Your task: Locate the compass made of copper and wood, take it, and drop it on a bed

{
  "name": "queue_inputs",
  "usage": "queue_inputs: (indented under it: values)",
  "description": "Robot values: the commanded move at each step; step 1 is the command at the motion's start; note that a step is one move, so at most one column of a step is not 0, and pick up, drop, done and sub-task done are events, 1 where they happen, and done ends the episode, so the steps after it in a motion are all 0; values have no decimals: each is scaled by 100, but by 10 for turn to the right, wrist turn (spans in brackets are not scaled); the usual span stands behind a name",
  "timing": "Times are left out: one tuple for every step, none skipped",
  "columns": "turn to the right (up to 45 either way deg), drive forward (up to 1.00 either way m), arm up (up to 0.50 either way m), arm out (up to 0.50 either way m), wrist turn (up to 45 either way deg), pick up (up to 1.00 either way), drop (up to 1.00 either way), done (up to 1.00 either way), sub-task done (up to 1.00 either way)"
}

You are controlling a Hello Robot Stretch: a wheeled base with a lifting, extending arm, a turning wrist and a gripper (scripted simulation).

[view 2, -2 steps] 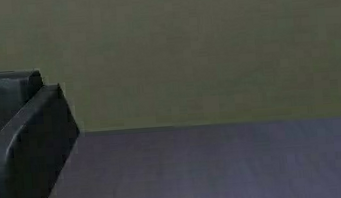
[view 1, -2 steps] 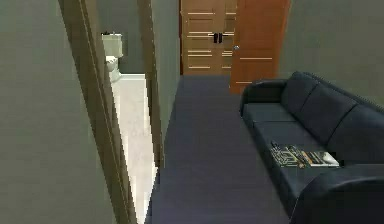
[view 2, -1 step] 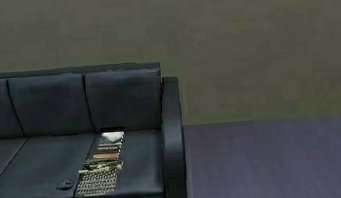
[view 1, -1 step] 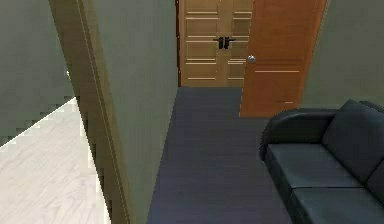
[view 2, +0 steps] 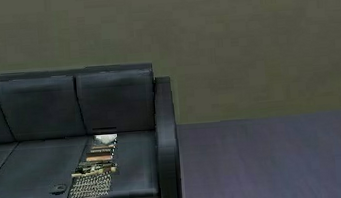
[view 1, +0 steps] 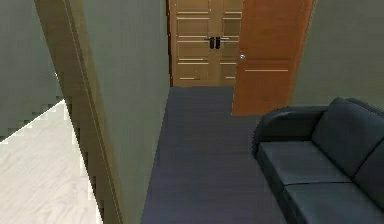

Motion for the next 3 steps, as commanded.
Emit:
queue_inputs:
  values:
    - [450, 0, 0, 0, 0, 0, 0, 0, 0]
    - [90, 0, 0, 0, 0, 0, 0, 0, 0]
    - [0, 5, 0, 0, 0, 0, 0, 0, 0]
